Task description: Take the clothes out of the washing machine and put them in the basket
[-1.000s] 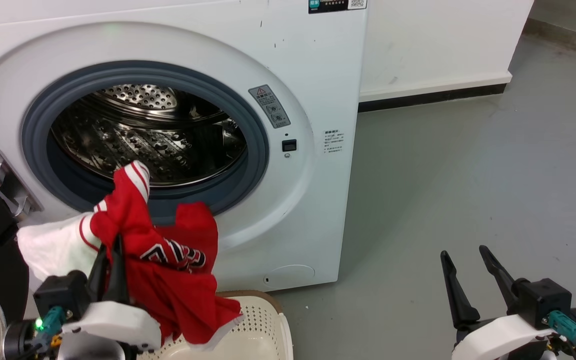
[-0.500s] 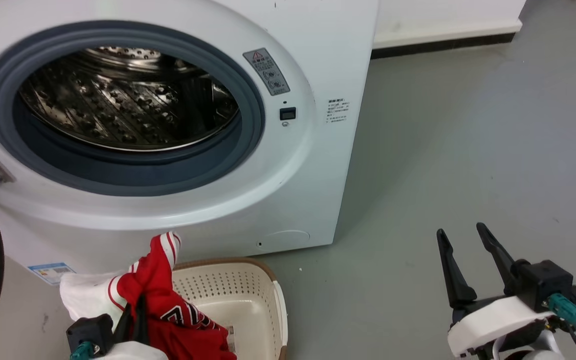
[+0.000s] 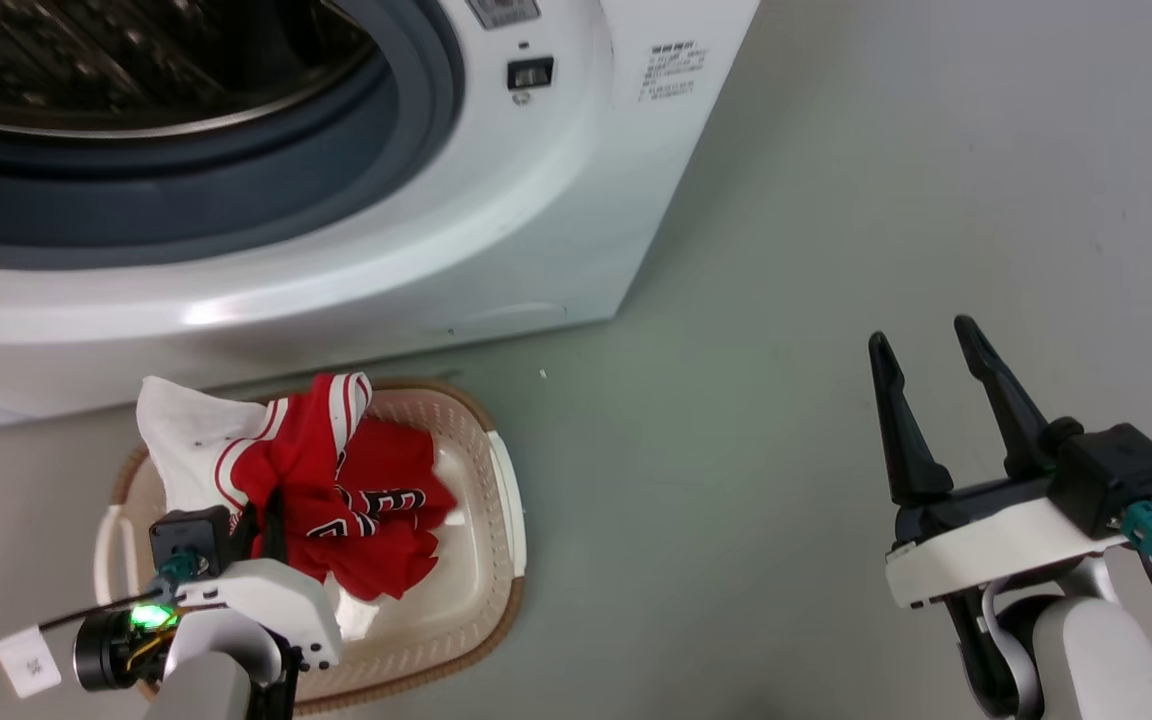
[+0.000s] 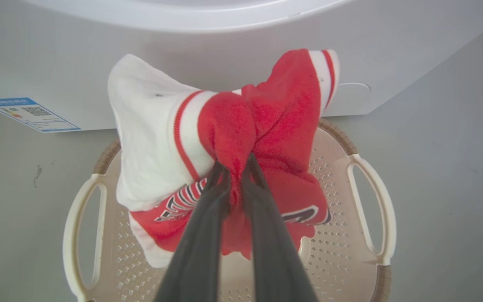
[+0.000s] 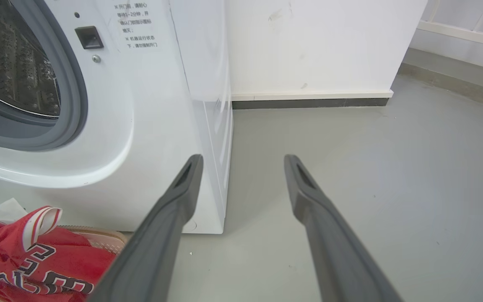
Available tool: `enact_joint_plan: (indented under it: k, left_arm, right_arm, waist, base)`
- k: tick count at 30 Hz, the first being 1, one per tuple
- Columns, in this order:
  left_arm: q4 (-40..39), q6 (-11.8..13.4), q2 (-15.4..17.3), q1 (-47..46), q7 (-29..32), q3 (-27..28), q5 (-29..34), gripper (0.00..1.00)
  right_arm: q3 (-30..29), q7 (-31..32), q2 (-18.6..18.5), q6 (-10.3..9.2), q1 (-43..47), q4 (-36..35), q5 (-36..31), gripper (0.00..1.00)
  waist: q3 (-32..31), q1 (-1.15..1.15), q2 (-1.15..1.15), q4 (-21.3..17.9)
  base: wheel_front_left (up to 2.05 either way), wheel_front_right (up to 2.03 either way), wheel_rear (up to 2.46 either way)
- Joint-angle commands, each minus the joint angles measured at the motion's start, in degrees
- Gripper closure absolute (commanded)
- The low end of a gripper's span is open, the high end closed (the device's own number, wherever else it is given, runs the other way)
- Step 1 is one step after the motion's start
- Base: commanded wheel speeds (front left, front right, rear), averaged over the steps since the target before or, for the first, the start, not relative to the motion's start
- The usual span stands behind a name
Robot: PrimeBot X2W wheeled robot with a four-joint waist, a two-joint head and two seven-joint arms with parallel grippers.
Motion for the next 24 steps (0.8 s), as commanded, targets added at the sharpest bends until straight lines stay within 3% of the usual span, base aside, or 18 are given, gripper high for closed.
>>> enact_joint_plan:
  k: [1,11,19,21,22,23,24]
  left_arm:
    - [1.92,-0.45,0.28,-2.04,-0.64,-0.23,0.54,1.0]
    - [19.73,-1.87,0.87,-10.82,-2.33,0.11,-0.37,1.0]
    - [30.17,-3.93,0.94,-15.3,-2.34,-0.44,-0.99,1.0]
    - [31.97,-4.24,0.5,-15.89,-2.4,-0.84,-0.99,0.53]
    - [32.76,-4.64,0.26,-16.2,-2.46,-0.9,-1.17,0.15]
    - [33.5,-4.87,0.03,-16.36,-2.43,-1.17,-1.07,0.0]
    - [34.14,-5.24,-0.15,-16.39,-2.45,-1.31,-1.11,0.0]
  right_arm:
    - [0.23,-0.53,0.05,-0.04,-1.48,0.2,0.41,0.0]
    - [1.42,-2.96,0.05,-0.04,-5.56,2.57,1.51,0.0]
    - [2.23,-3.93,0.05,-0.04,-7.1,4.4,2.04,0.0]
    - [2.32,-4.05,0.04,-0.04,-7.26,5.01,1.96,0.0]
    - [2.32,-4.15,0.04,-0.04,-7.28,5.33,1.92,0.0]
    - [2.3,-4.25,0.04,-0.04,-7.21,5.64,1.91,0.0]
    - [2.26,-4.38,0.04,-0.04,-7.12,6.0,1.69,0.0]
  waist:
    - [4.59,-0.01,0.0,-1.44]
    - [11.9,-0.01,0.0,-2.69]
    - [13.1,-0.01,0.0,-2.99]
    - [12.38,-0.01,0.0,-2.94]
    - [11.87,-0.01,0.0,-2.87]
    - [11.2,-0.01,0.0,-2.78]
    - [10.36,-0.01,0.0,-2.68]
  base:
    - [0.0,0.0,0.0]
    - [0.0,0.0,0.0]
    - [0.0,0.0,0.0]
    - [0.0,0.0,0.0]
    - [0.0,0.0,0.0]
    - [0.0,0.0,0.0]
    - [0.0,0.0,0.0]
